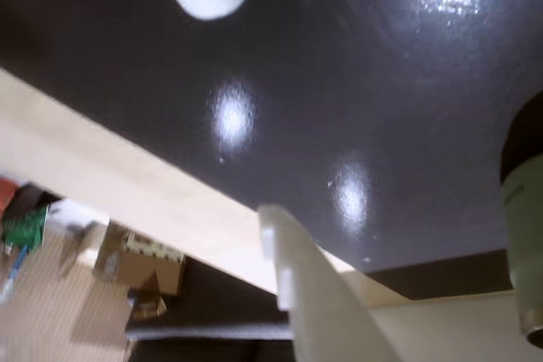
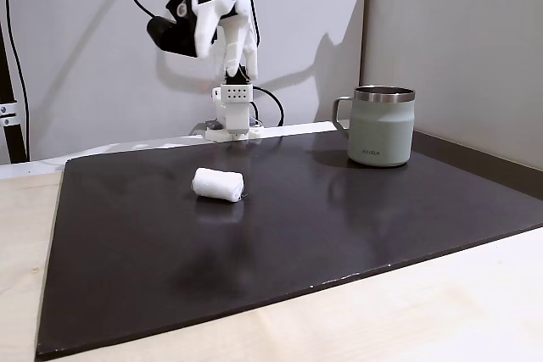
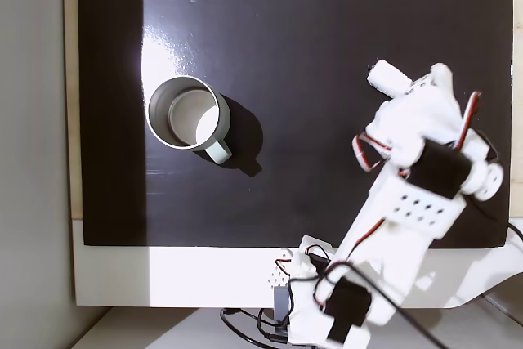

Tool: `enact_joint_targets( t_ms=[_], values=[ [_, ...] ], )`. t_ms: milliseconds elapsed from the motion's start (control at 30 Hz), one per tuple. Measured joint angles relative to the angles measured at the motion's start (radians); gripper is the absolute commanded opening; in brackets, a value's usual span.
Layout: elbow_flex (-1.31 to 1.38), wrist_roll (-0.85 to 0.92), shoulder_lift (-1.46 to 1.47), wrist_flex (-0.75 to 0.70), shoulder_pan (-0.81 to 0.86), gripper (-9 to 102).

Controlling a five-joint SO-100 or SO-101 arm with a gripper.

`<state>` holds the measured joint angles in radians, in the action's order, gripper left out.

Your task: Grasp a gauze and put it in the cup.

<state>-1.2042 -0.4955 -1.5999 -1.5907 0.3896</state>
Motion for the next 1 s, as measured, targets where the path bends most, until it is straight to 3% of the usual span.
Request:
enact_joint_targets(
  t_ms=[1000],
  values=[
    [0.382, 0.078, 0.67, -0.026, -0.002, 38]
  ],
)
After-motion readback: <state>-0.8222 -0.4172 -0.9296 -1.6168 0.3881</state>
